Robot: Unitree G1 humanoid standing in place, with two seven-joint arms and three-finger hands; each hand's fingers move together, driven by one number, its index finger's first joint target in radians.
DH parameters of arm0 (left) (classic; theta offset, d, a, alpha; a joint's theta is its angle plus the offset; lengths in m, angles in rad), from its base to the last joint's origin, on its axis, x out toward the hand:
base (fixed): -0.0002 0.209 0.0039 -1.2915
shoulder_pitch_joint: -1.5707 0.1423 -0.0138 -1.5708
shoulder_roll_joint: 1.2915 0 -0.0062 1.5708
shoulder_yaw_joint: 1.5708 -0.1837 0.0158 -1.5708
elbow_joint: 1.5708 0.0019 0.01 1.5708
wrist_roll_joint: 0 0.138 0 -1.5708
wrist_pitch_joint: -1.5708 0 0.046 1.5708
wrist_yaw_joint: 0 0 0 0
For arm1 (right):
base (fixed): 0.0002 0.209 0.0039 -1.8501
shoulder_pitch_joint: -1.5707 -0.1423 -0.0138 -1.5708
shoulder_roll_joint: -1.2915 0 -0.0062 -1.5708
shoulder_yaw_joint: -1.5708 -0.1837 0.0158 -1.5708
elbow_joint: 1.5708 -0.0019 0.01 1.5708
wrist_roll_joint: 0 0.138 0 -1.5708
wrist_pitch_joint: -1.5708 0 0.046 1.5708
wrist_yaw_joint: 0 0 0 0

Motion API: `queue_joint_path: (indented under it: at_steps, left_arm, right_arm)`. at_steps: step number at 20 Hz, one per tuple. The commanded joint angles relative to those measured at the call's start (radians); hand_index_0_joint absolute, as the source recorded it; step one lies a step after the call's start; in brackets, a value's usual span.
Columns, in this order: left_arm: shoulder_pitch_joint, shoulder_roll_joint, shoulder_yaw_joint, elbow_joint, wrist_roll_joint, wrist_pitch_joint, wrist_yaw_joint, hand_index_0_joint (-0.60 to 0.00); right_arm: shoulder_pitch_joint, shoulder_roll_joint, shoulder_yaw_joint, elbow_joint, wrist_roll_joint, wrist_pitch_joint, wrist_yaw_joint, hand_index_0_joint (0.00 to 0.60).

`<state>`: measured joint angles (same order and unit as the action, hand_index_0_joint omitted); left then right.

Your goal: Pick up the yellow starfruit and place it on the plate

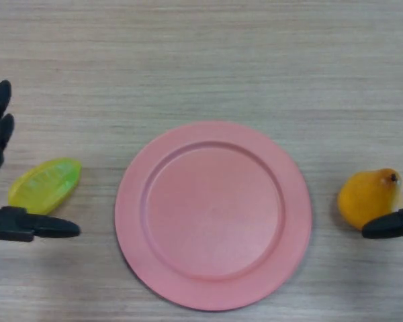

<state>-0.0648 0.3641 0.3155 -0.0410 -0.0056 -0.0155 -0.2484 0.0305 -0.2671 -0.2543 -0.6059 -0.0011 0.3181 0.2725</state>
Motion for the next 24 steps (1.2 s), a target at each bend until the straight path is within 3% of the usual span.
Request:
queue_joint_path:
  at_steps: [1, 6, 11, 14, 16, 21, 23, 24]
  left_arm:
    - [-0.049, 0.07, 0.035, 0.025, 0.024, -0.182, 0.055, 0.0]
    - [-0.123, 0.085, -0.057, 0.307, 0.102, -0.319, 0.099, 0.0]
    - [-0.173, 0.091, -0.089, 0.434, 0.149, -0.389, 0.176, 0.0]
    - [-0.194, 0.104, -0.104, 0.496, 0.212, -0.458, 0.228, -0.4]
    - [-0.231, 0.128, -0.125, 0.597, 0.326, -0.561, 0.311, -0.6]
    - [-0.212, 0.129, -0.126, 0.592, 0.312, -0.584, 0.288, -0.6]
    - [-0.196, 0.146, -0.118, 0.542, 0.347, -0.556, 0.274, -0.6]
    - [-0.208, 0.147, -0.093, 0.54, 0.381, -0.566, 0.358, -0.6]
  right_arm:
    - [-0.021, -0.028, -0.064, -0.076, 0.012, -0.1, -0.048, 0.0]
    - [-0.005, -0.022, -0.084, -0.094, 0.034, -0.086, -0.041, 0.0]
    - [-0.006, -0.027, -0.112, -0.091, 0.047, -0.085, -0.041, 0.0]
    - [-0.009, -0.029, -0.117, -0.082, 0.048, -0.095, -0.05, 0.0]
    - [-0.013, -0.034, -0.118, -0.066, 0.042, -0.108, -0.056, 0.0]
    - [-0.022, -0.039, -0.11, -0.046, 0.026, -0.126, -0.062, 0.0]
    - [-0.027, -0.04, -0.107, -0.048, 0.034, -0.117, -0.06, 0.0]
    - [-0.02, -0.036, -0.102, -0.05, 0.031, -0.124, -0.062, 0.0]
